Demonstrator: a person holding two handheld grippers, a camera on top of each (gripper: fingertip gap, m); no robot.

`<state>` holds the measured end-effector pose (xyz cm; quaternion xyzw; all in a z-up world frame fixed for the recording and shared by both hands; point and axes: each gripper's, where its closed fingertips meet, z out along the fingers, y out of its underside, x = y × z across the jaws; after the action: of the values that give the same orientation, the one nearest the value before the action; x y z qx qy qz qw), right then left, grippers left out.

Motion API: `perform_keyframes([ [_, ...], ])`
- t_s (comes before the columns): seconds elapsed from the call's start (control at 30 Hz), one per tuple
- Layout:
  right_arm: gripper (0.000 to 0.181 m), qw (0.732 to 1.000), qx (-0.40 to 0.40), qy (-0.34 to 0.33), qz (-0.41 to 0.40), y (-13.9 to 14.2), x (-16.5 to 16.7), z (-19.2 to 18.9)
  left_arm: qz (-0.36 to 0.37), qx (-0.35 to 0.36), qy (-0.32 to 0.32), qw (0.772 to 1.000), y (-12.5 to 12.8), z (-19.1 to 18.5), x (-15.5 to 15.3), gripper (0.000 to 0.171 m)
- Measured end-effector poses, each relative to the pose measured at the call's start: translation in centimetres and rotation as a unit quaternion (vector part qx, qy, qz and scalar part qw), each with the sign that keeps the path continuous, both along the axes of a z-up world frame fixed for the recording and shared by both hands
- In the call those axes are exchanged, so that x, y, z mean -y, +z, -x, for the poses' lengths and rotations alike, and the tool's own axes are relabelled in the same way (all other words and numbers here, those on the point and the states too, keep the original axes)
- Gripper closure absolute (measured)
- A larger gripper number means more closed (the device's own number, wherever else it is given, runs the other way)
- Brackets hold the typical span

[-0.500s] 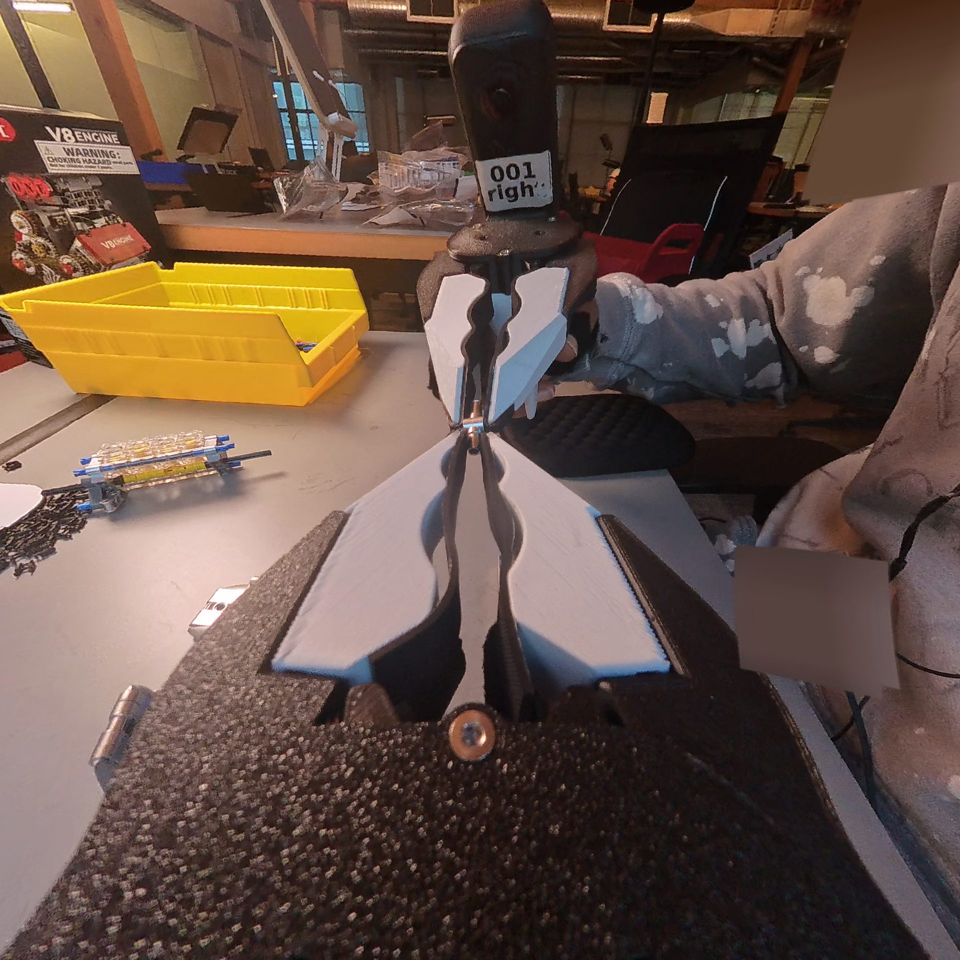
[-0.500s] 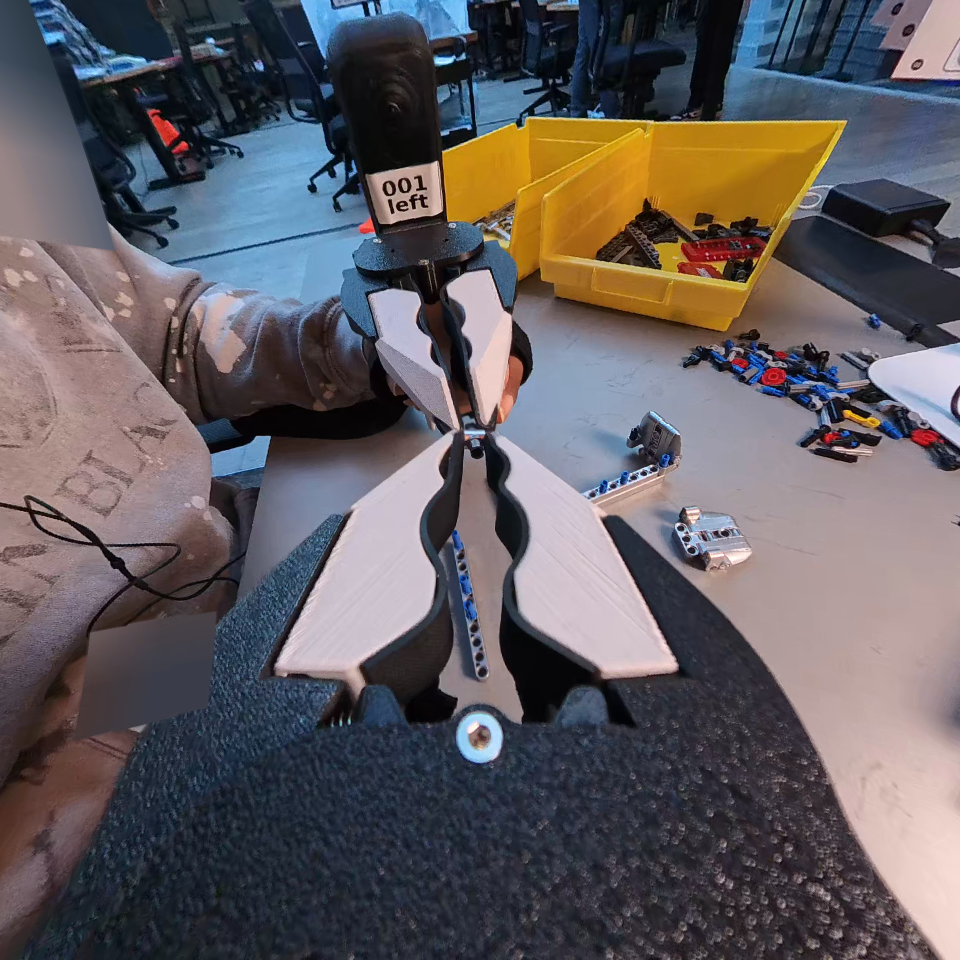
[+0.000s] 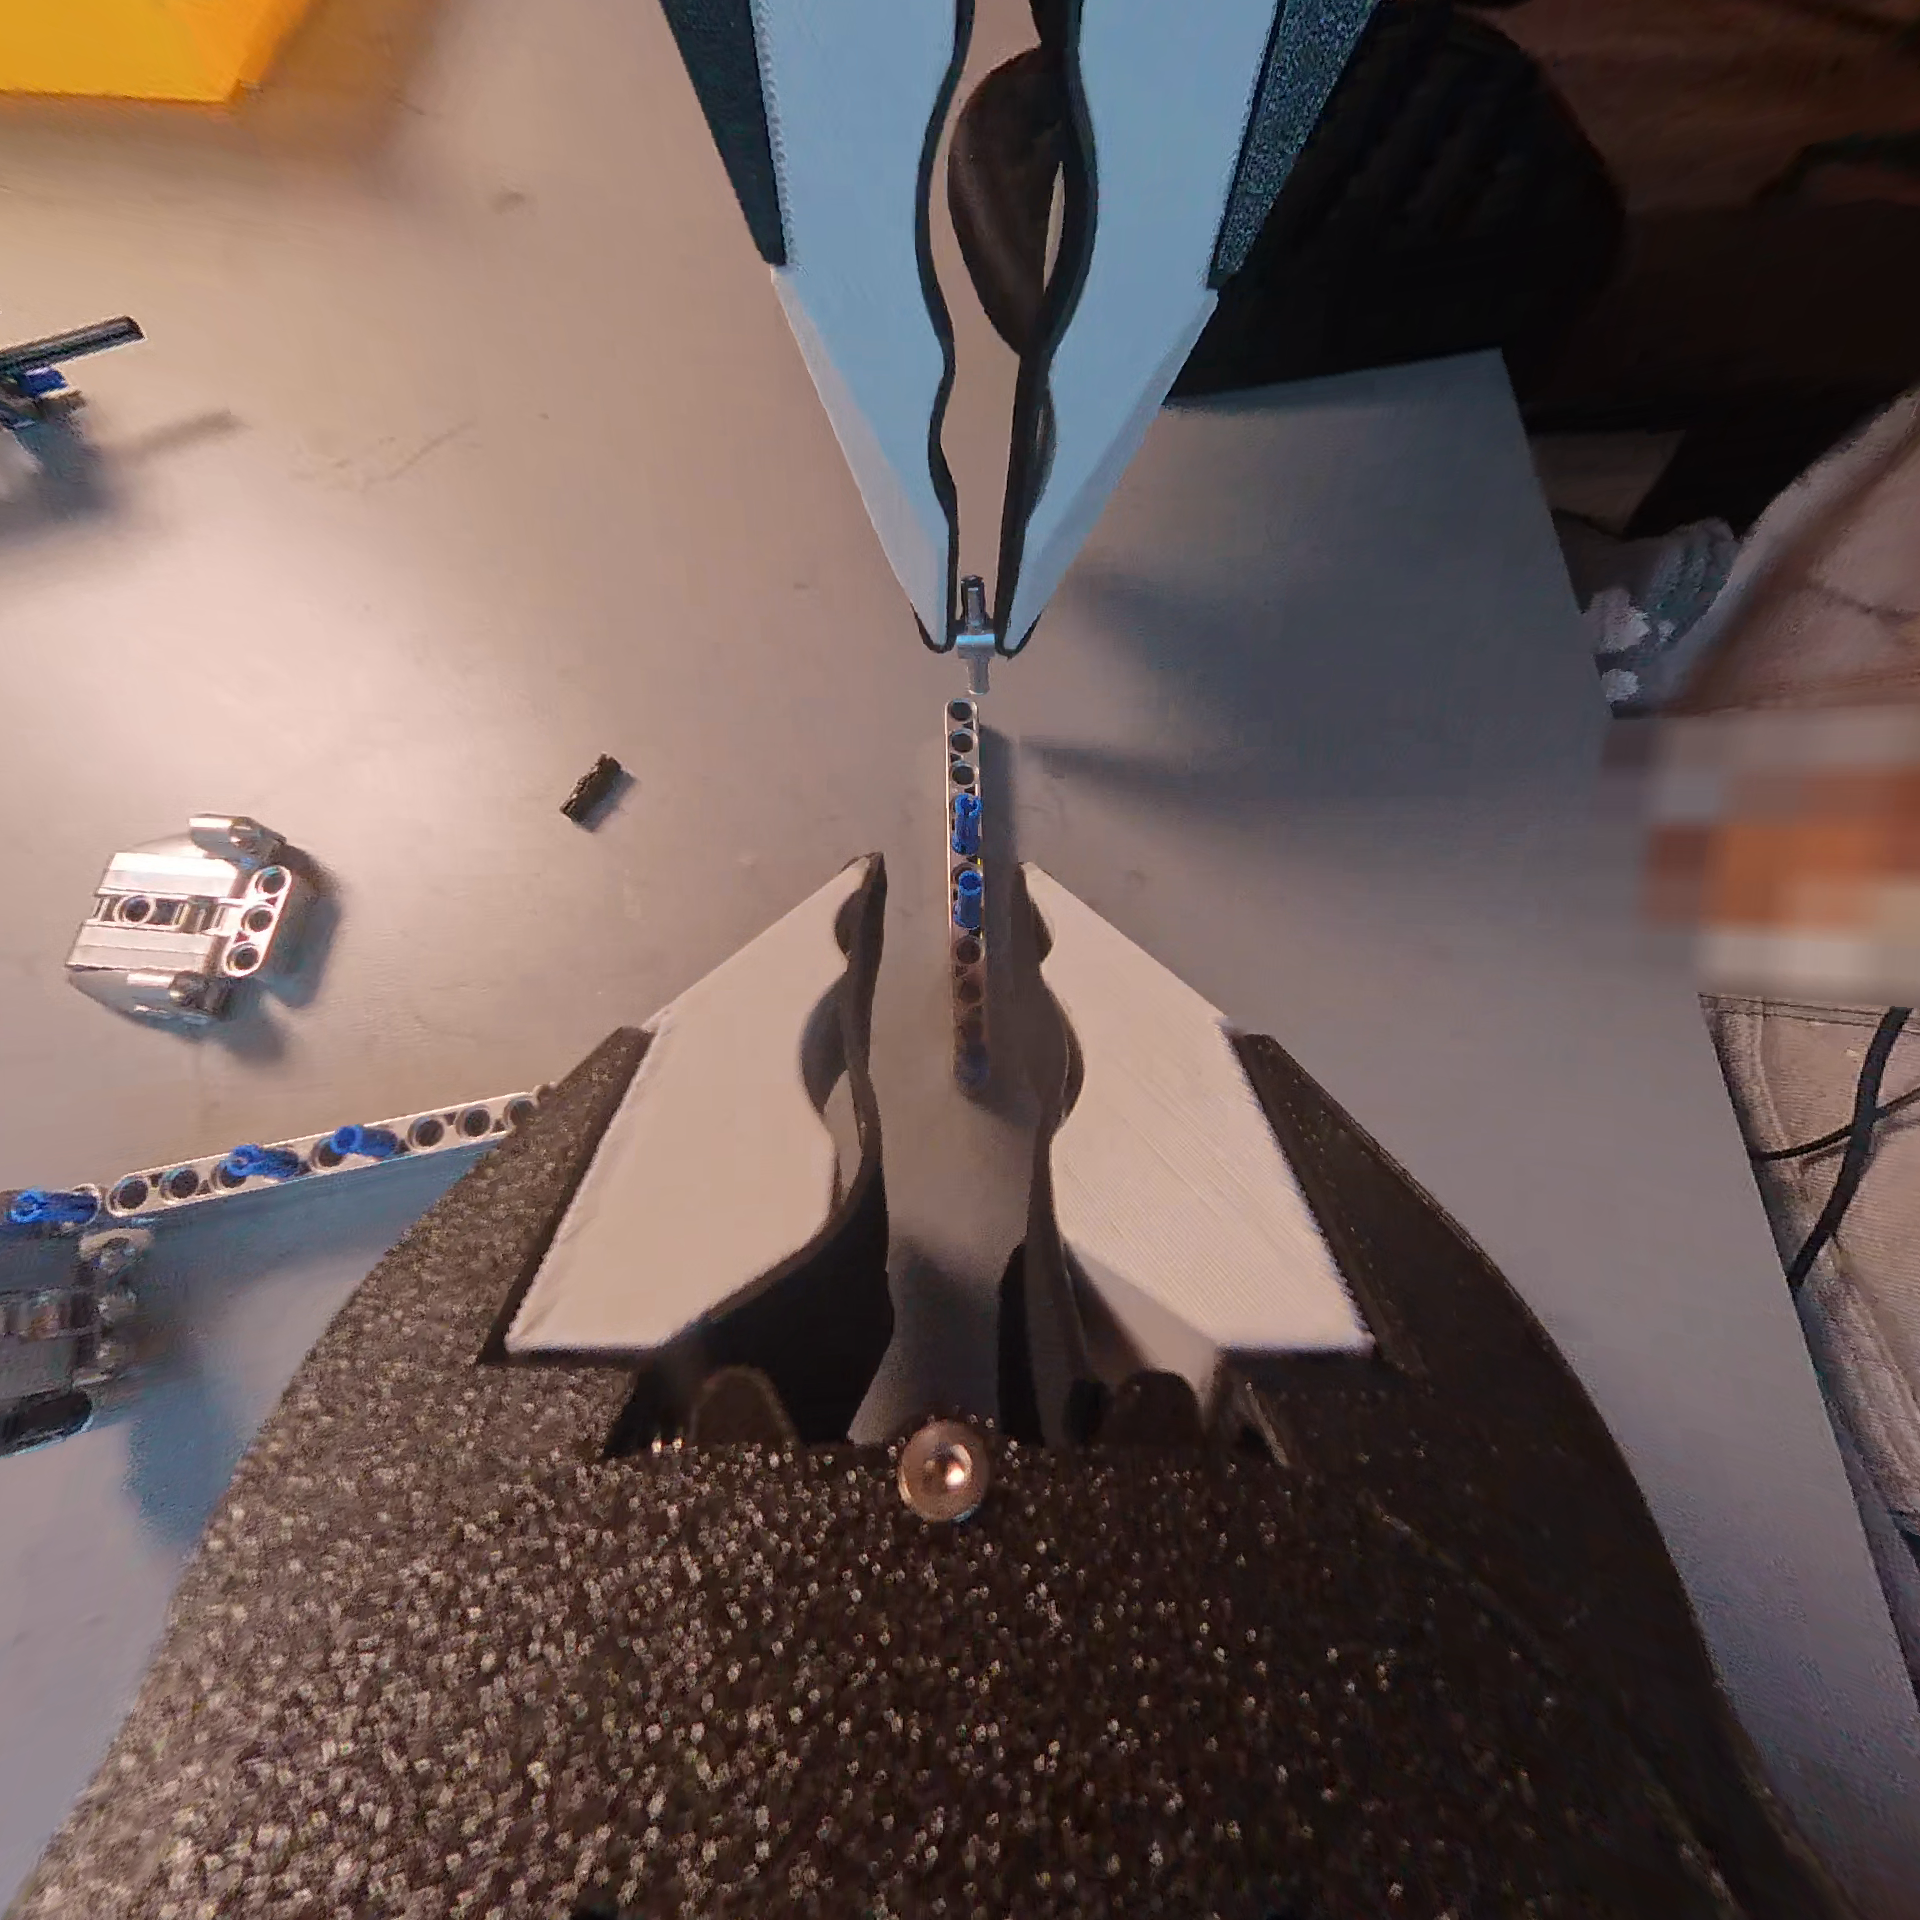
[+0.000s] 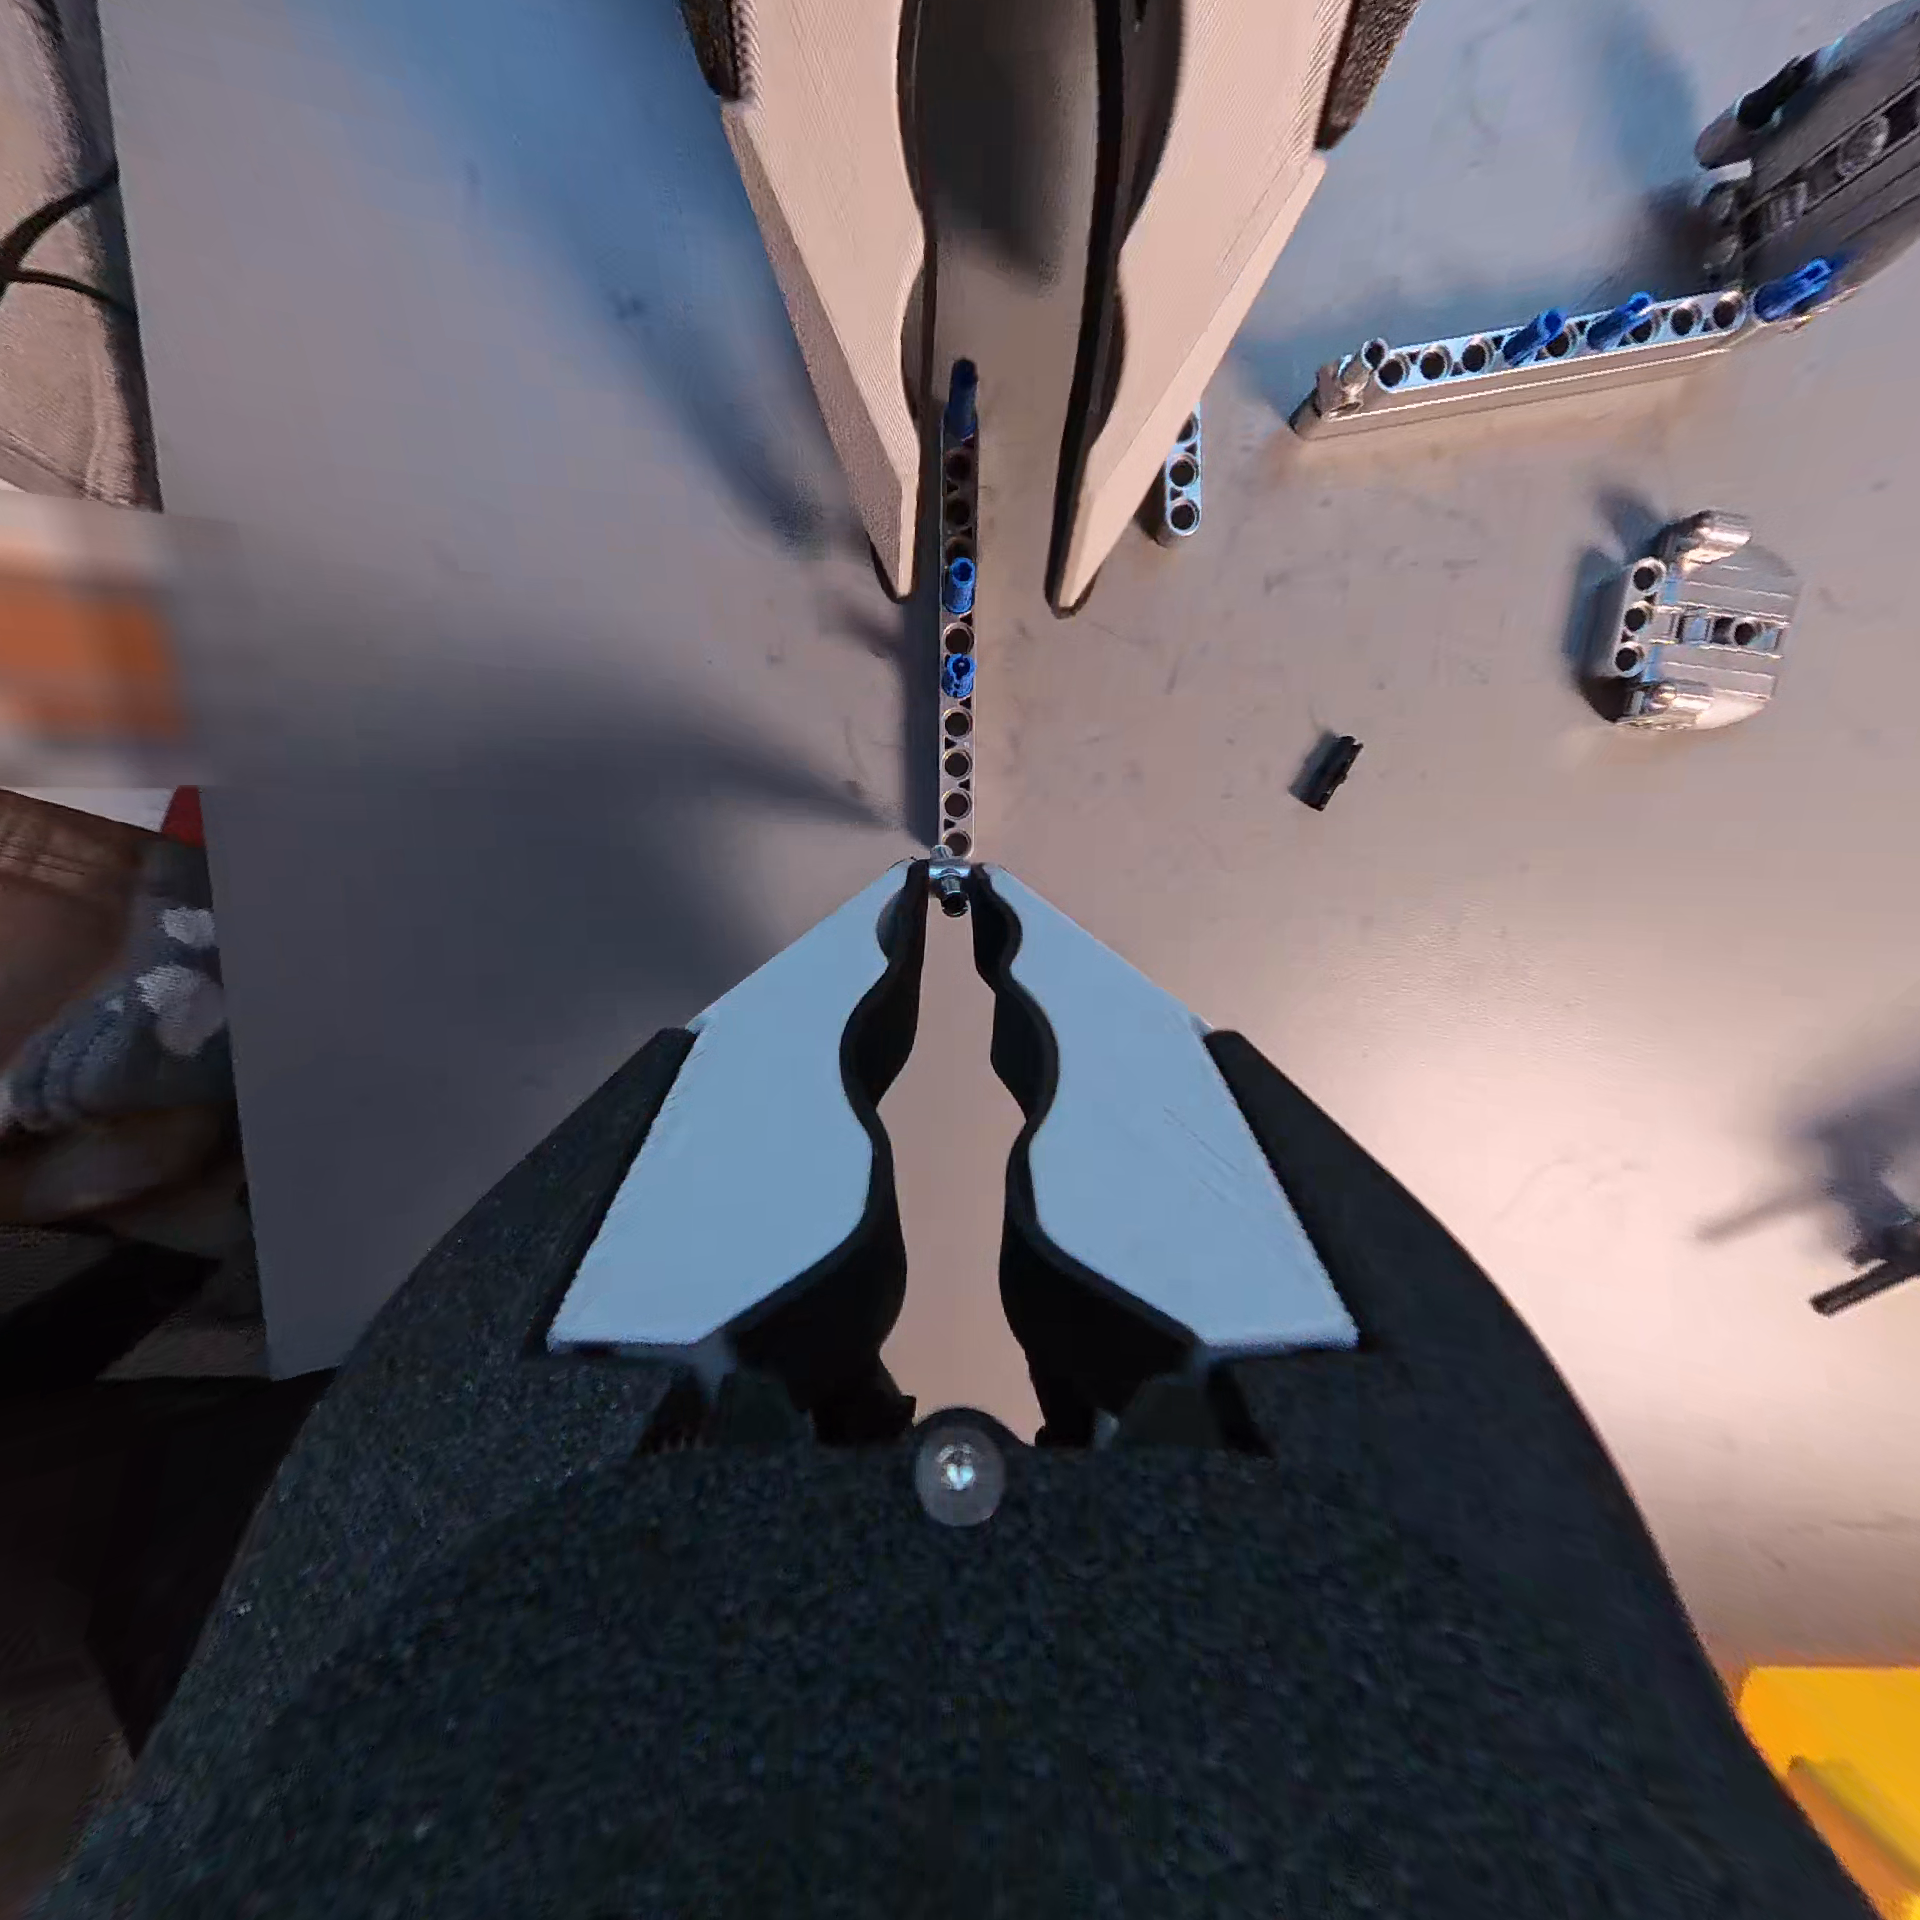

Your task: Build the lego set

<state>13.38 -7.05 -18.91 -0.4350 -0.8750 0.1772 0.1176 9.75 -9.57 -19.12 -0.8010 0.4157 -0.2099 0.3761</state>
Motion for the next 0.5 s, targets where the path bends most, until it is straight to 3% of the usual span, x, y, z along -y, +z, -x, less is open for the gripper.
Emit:
perform_keyframes([
  [0.33,0.175,0.999,0.025,0.004,-0.023,-0.4,0.1,0.4,0.007,-0.056,0.003,0.998,-1.7,0.0,0.1,0.166],
  [0.5,0.175,0.998,0.042,0.009,-0.055,-0.5,-0.1,0.3,0.021,-0.051,0.014,0.998,-1.7,-0.3,0.0,0.166],
])
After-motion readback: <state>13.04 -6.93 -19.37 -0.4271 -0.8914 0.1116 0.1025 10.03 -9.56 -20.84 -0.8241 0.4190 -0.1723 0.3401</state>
